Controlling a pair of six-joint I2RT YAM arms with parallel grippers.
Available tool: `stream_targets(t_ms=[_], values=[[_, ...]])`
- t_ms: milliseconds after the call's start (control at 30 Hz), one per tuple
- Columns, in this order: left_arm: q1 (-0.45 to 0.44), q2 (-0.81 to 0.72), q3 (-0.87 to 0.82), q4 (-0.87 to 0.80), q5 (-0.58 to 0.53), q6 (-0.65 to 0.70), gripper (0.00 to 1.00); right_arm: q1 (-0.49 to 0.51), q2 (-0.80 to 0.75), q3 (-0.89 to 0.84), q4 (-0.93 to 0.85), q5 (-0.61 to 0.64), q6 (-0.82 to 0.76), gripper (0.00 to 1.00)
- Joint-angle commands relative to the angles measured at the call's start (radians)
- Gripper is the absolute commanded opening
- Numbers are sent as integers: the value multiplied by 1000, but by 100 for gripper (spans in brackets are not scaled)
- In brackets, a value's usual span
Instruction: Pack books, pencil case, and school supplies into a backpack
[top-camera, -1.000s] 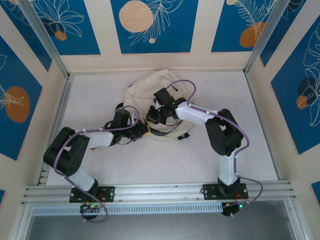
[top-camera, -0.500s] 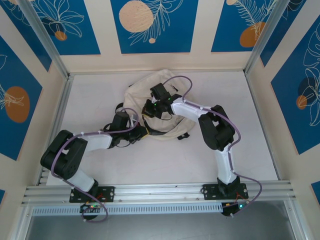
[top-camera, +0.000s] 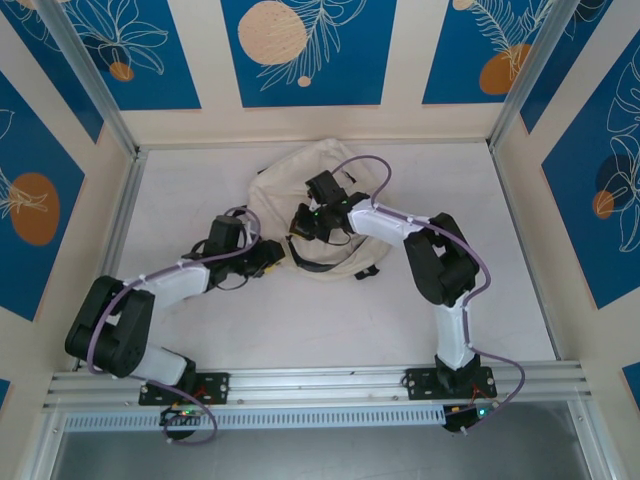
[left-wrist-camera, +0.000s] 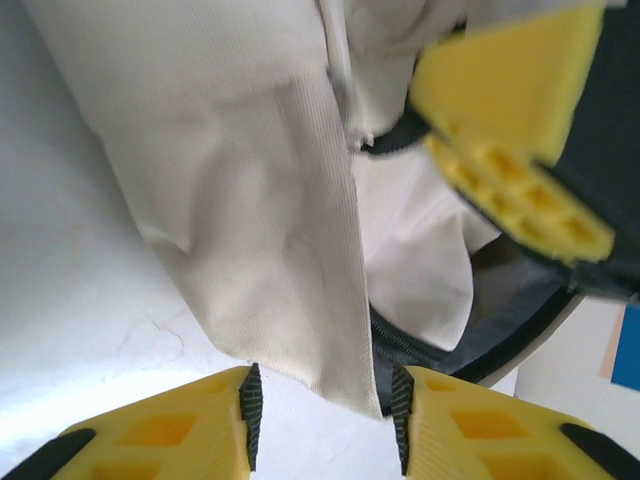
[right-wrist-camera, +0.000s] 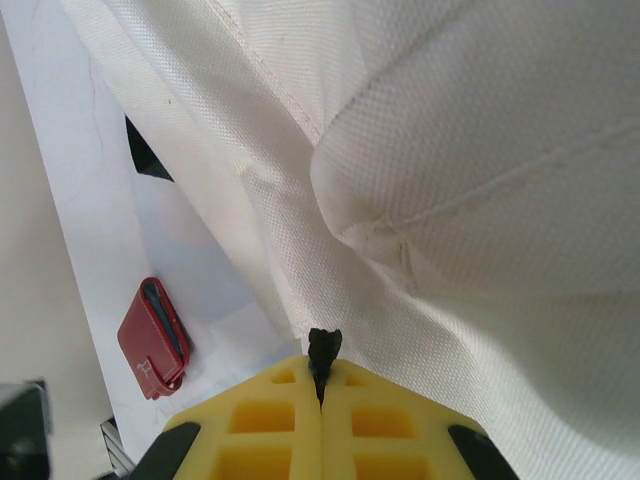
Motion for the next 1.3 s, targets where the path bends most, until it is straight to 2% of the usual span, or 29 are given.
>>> stream_targets(t_ms=[0,233,400,500,567,633,800,867,1000,1267], values=[[36,-7,47,-41,-13,21,47,8,-57,-30,-9,10,-3,0],[48,150,207,-74,-94,4,63,21,-83,-66,-19,4,-3,0],[47,274,352,-254,-193,-6,63,38,-110,-70,-47,5,-18,0],[45,333,414,-345,-213,19,58,46,-129,-70,-65,8,-33,0],[45,367,450,-384,-209,38,50,50,-138,-69,-78,2,-43,0],[43,390,474,-408,-213,52,40,55,-147,-63,-98,2,-55,0],[41,417,511,-449,-273,74,6,73,-173,-22,-224,69,-93,0],[41,422,524,-465,-300,82,0,86,-184,5,-310,117,-113,0],[41,426,536,-486,-334,97,0,110,-222,10,-478,243,-138,0],[46,437,526,-485,-360,106,0,101,-365,-131,-620,451,-86,0]])
